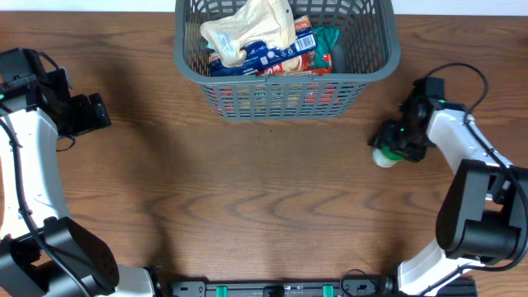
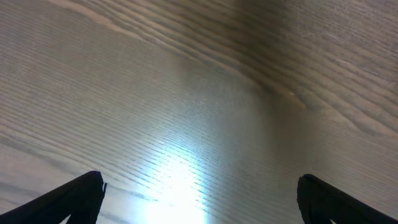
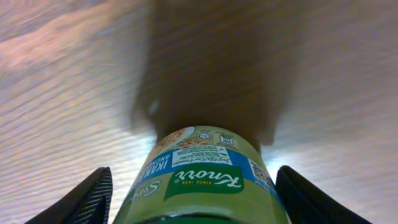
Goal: Pack container
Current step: 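Carry the jar with the right gripper over the basket and lower it in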
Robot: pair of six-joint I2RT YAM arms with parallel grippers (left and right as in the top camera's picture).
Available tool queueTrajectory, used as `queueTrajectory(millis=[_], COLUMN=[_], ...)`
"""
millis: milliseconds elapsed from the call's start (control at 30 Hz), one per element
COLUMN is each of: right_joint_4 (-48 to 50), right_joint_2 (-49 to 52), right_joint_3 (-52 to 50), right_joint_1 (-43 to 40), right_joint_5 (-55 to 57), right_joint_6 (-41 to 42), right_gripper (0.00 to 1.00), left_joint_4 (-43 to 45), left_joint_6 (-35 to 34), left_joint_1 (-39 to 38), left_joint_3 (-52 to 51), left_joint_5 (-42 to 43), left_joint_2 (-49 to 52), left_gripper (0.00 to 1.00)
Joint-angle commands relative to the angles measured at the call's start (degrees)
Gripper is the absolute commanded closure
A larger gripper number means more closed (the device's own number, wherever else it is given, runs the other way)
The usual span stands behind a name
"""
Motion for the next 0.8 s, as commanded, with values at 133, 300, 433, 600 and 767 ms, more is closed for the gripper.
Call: queueTrajectory(millis=[133, 300, 433, 600, 767], right_joint_4=[-11.47, -22.97, -30.1, -32.04, -26.12], right_joint_2=[-5.92, -8.5, -8.79, -8.79, -8.79], right_joint_3=[19.43, 37.88, 52.57, 64.35, 68.22], right_joint_1=[-2.8, -2.69, -0.94, 6.54, 16.85], right_joint_5=[9.4, 11.63, 10.73, 7.85, 6.88], right_joint_6=[1.07, 1.07, -2.45, -18.29, -28.04], right_gripper=[0.99, 0.99, 0.99, 0.99, 0.99], left_joint_4=[-0.26, -0.39, -0.37, -0.37, -0.37], left_joint_6=[-0.52, -0.52, -0.46, -0.02, 0.15], left_joint_1=[0.2, 0.17, -0.24, -1.64, -2.75], left_joint_3=[0.22, 0.22, 0.22, 0.22, 0.22], left_joint_5=[0.61, 0.61, 0.61, 0.59, 0.59], left_joint_2=[-0.07, -0.07, -0.07, -0.07, -0.07], left_gripper=[0.01, 0.01, 0.01, 0.01, 0.01])
